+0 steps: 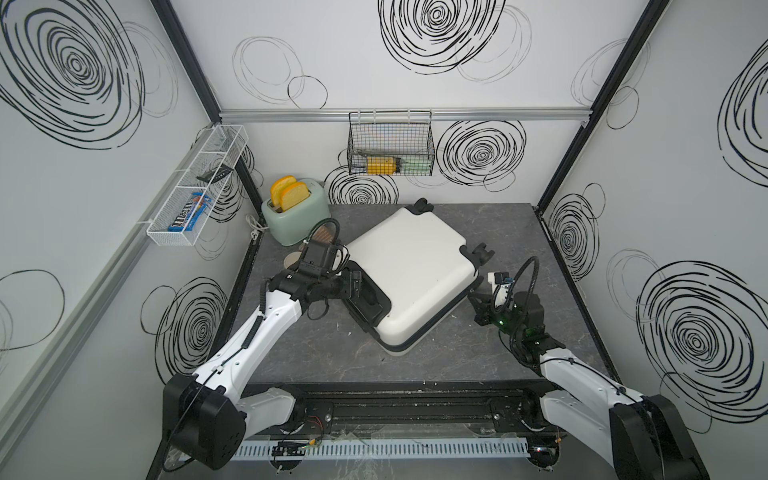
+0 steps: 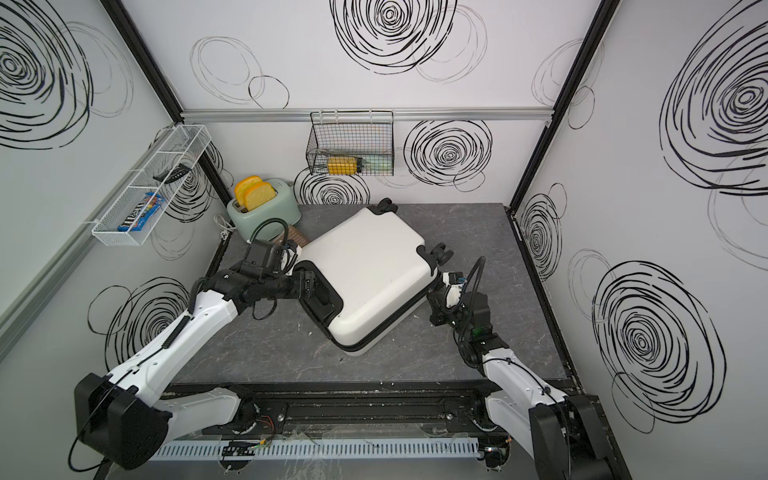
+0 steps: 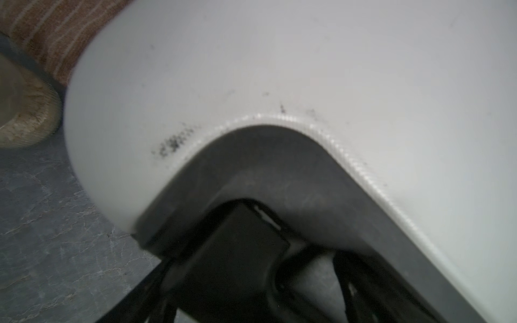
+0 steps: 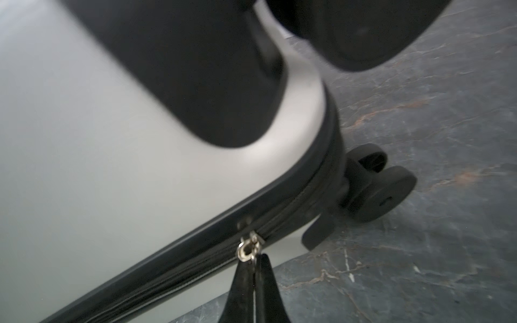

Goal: Open the suitcase zippers
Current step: Unzip the zipper on the suitcase, then pick up the suitcase from the center of the board.

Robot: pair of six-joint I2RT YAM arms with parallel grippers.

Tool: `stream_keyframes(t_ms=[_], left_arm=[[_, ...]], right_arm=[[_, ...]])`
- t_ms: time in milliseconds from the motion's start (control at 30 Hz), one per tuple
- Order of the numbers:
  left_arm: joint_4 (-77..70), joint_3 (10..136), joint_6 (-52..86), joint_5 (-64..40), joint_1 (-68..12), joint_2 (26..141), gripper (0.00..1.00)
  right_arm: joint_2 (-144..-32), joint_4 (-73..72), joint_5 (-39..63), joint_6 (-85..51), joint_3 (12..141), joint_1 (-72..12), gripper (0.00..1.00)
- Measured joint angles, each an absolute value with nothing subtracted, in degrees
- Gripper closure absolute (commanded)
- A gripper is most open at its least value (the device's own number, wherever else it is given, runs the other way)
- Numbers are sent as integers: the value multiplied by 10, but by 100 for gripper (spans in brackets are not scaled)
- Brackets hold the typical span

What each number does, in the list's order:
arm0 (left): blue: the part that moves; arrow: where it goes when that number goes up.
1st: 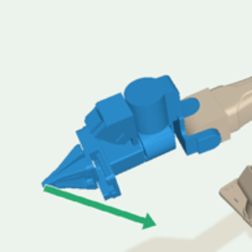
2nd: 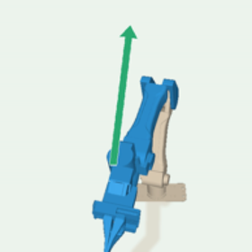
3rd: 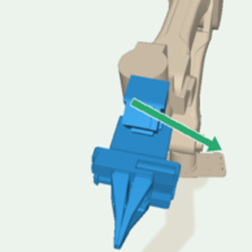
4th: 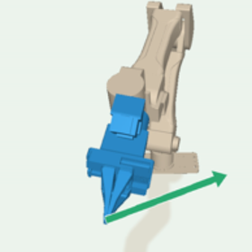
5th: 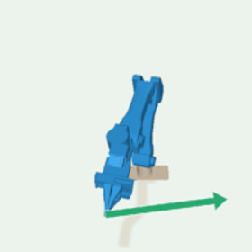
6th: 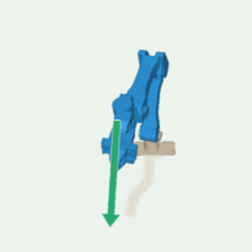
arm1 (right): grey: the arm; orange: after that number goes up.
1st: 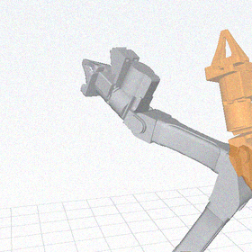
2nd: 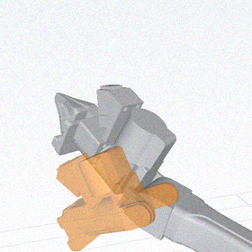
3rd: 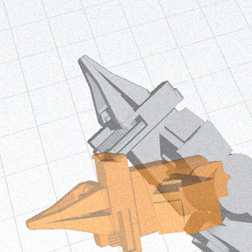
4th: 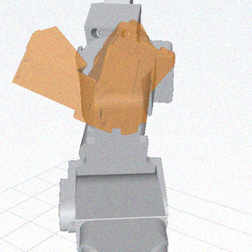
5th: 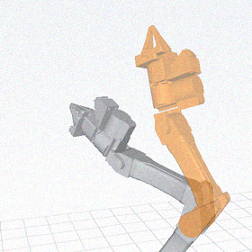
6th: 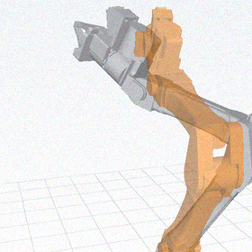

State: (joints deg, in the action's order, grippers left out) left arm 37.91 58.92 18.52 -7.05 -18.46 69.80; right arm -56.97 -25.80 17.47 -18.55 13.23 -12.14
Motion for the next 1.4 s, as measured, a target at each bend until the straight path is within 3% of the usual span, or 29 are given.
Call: stream_keyframes(t_ms=[500,967,1167,1300,1400], left_arm=[[365,590,174,-64,-177,702,15],[379,659,95,-63,-138,774,14],[411,721,65,-36,-126,783,14],[404,774,50,-21,-168,767,14],[387,817,26,-9,-257,762,12]], right_arm=[[-654,-229,255,-186,203,-47,100],[-514,-212,116,-208,121,-263,100],[-462,-208,78,-235,91,-281,100],[-443,-203,90,-237,84,-244,100],[-441,-200,100,-237,84,-225,100]])
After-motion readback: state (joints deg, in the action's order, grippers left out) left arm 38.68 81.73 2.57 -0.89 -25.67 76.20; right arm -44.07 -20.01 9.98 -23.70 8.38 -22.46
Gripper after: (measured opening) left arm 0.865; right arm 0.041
